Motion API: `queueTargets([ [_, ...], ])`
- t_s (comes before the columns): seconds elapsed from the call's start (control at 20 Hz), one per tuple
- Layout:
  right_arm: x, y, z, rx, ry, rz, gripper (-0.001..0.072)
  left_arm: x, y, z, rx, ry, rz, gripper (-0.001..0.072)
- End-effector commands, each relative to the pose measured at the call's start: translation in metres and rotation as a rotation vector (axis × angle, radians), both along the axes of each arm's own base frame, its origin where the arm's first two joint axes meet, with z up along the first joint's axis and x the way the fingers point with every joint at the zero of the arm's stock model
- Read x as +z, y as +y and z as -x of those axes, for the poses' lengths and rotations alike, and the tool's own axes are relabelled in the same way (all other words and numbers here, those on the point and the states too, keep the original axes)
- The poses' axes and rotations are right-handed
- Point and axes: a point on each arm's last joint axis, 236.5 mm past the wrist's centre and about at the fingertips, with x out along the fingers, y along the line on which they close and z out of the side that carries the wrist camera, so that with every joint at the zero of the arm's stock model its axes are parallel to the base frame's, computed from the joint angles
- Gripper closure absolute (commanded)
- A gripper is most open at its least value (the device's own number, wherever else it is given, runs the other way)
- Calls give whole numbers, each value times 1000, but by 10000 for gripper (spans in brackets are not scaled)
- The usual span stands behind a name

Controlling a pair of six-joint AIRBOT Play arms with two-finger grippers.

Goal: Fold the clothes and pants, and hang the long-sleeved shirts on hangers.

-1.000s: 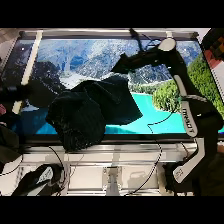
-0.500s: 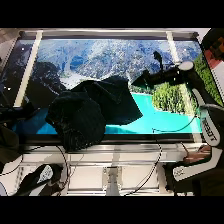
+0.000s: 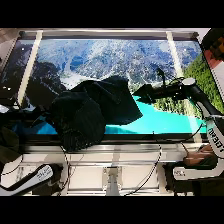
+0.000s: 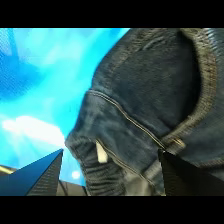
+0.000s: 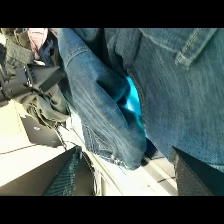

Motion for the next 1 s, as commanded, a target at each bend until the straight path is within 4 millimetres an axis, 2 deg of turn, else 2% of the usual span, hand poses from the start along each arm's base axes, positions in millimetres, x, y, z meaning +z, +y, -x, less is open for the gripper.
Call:
queueTargets([
  [0.0, 0, 1, 7, 15, 20, -7, 70, -20, 3, -3, 17, 30, 15, 76],
  [0.1, 1, 1, 8, 18, 22, -9, 70, -24, 0, -3, 19, 40, 30, 80],
  [0.3, 1, 1, 8, 15, 28, -10, 72, -28, -8, -7, 1, 40, 34, 232],
  [0.4, 1, 1, 10, 22, 31, -11, 78, -27, -12, -13, -1, 22, 34, 252],
  [0.45, 1, 2, 13, 32, 36, -12, 118, -26, -15, -18, 4, 6, 38, 303],
  [0.55, -1, 1, 16, 47, 42, -5, 131, -23, -18, -27, 11, -26, 38, 417],
  [0.6, -1, 1, 16, 48, 42, -2, 133, -21, -21, -31, 1, -42, 47, 561],
  [0.65, -2, 0, 17, 49, 42, 3, 175, -18, -24, -34, -5, -61, 59, 673],
  [0.7, -4, -1, 17, 49, 41, 13, 314, -12, -26, -40, -8, -86, 70, 677],
  [0.8, -12, -6, 15, 55, 19, 54, 691, 5, -20, -54, -16, -130, 51, 678],
  [0.95, -30, -20, 7, 44, -26, 153, 691, 56, 1, -90, -37, -250, -36, 680],
])
